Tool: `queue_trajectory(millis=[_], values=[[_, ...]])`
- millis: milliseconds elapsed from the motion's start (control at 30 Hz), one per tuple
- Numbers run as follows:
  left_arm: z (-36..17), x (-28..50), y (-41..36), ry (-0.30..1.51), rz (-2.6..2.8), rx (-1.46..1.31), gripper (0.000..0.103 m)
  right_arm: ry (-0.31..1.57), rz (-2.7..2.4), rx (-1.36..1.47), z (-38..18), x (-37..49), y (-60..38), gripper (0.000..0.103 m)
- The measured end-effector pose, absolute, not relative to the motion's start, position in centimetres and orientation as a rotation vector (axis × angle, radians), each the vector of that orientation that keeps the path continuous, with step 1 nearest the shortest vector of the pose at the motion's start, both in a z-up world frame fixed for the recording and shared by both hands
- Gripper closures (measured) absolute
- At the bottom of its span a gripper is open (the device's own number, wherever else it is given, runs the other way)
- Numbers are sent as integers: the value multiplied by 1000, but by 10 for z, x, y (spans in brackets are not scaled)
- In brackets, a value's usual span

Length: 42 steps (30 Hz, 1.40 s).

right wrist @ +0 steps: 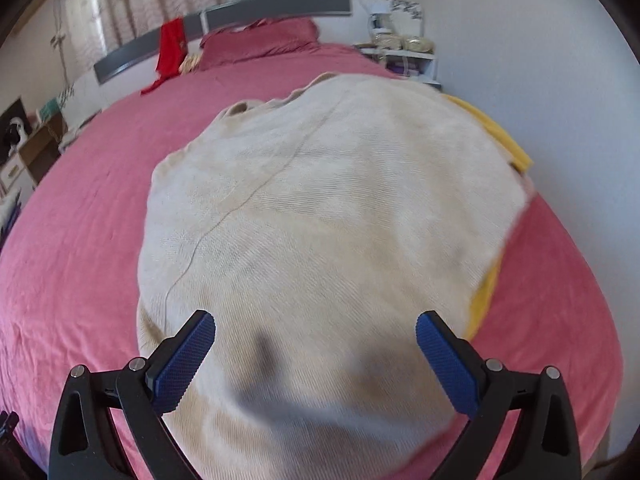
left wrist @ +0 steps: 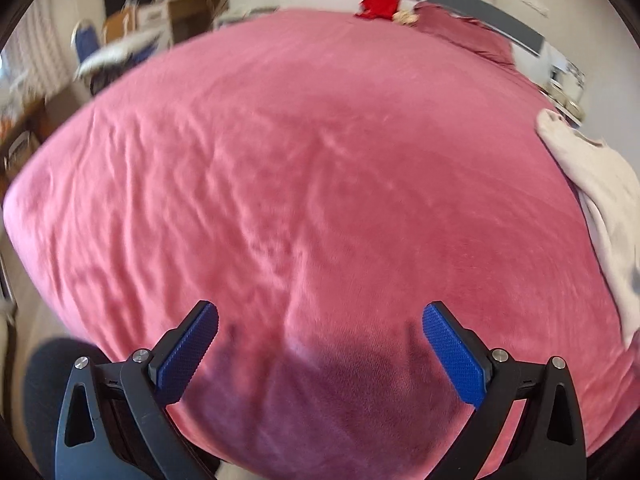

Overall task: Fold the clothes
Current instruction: 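Reach the right tool to the cream sweater and close on its edge, then lift the cream sweater with the right tool and pull it across the bed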

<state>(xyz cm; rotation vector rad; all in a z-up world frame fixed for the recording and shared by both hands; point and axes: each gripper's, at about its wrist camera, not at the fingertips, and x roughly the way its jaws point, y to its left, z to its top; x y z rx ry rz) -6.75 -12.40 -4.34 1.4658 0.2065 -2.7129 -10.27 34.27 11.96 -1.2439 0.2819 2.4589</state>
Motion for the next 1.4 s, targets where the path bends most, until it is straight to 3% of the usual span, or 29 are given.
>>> queue_trajectory(millis=[167, 367, 500, 733, 767, 800, 867, 933, 1033, 1133, 1233, 1400], values=[[-51, -77, -113, 138, -2692, 1480, 0, 135, 2452, -1294, 107, -139, 333, 0], [-36, -117, -34, 118, -2846, 1532, 0, 217, 2432, -1380, 84, -151, 350, 0], [-25, -127, 39, -159, -2951, 1604, 0, 289, 2447, -1463, 59, -152, 361, 0], [-32, -102, 76, -349, -3012, 1659, 0, 355, 2431, -1489, 50, -149, 362, 1], [-35, -99, 75, -356, -3000, 1675, 0, 346, 2427, -1494, 50, -148, 360, 3], [-39, -97, 75, -352, -2987, 1694, 0, 325, 2428, -1480, 52, -147, 357, 12], [-43, -94, 70, -333, -2975, 1721, 0, 318, 2445, -1420, 58, -140, 349, 35], [-43, -96, 63, -323, -2962, 1732, 0, 286, 2455, -1378, 64, -135, 337, 69], [-42, -86, 57, -282, -2967, 1720, 0, 232, 2467, -1302, 76, -124, 321, 79], [-35, -81, 42, -231, -2974, 1686, 0, 360, 2506, -1207, 103, -112, 314, 88], [-30, -79, 26, -171, -2965, 1659, 0, 515, 2598, -1081, 143, -108, 300, 90], [-18, -81, -10, -52, -2923, 1603, 0, 374, 2863, -1040, 195, -139, 182, 91]])
